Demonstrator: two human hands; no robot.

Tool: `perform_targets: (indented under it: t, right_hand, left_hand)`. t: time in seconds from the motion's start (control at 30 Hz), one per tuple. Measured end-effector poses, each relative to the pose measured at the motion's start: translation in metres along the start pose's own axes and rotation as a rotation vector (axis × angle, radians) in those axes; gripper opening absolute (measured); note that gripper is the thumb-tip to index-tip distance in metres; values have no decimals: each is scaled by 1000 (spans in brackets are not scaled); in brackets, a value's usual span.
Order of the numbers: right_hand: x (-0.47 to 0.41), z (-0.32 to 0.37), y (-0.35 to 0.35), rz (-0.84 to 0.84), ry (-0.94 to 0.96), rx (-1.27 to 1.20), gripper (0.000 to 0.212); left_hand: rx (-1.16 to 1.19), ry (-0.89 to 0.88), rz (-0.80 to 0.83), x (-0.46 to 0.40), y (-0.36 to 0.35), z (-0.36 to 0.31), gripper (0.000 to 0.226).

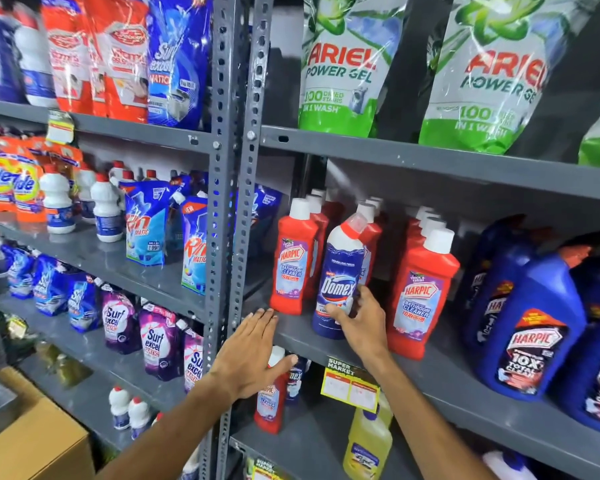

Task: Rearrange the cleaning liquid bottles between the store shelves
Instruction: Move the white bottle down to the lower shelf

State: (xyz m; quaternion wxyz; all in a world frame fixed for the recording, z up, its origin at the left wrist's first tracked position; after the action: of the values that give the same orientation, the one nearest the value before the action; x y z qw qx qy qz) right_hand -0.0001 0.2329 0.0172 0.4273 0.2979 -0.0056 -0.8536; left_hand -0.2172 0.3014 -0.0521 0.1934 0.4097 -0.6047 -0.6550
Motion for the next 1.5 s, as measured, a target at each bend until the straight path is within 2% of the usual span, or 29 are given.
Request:
perform_targets:
  t: [0.27, 0.57, 0.7, 0.87, 1.0, 1.1, 1.2, 1.5]
  right_hand:
    - [44, 27, -28, 58, 69, -105, 60]
    - [100, 25, -74, 162, 29, -224, 62]
    - [125, 1, -89, 190, -34, -215, 53]
    - [166, -48, -96, 191, -99, -151, 51]
    - [199, -125, -101, 158, -221, -135, 48]
    - [214, -180, -98, 82, -282, -119, 45]
    - [219, -227, -97, 21, -316, -121, 47]
    - [197, -310, -97, -58, -321, -97, 59]
  left_hand:
    - [56, -38, -157, 53, 1, 8, 100]
    - [56, 49, -81, 109, -35, 32, 100]
    - [87, 79, -21, 124, -66, 34, 100]
    - [120, 117, 94, 139, -124, 32, 102]
    - [188, 171, 228, 145, -193, 32, 109]
    - [194, 167, 245, 137, -235, 29, 107]
    - [173, 173, 236, 124, -271, 26, 108]
    - [28, 388, 403, 102, -347, 21, 120]
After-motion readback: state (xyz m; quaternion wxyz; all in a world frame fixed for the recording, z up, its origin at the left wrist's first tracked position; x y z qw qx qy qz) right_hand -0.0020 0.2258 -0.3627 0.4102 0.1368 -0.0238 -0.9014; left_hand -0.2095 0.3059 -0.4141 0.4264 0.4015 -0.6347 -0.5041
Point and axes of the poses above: each hand's wrist, its own x-axis away from the middle knuckle, its own y-axis out of the back of the hand, z = x × y, the point moved 9 cm from there along -x, towards the middle knuckle, and after that the axes turned 7 degrees about y, right-handed, at the moved point
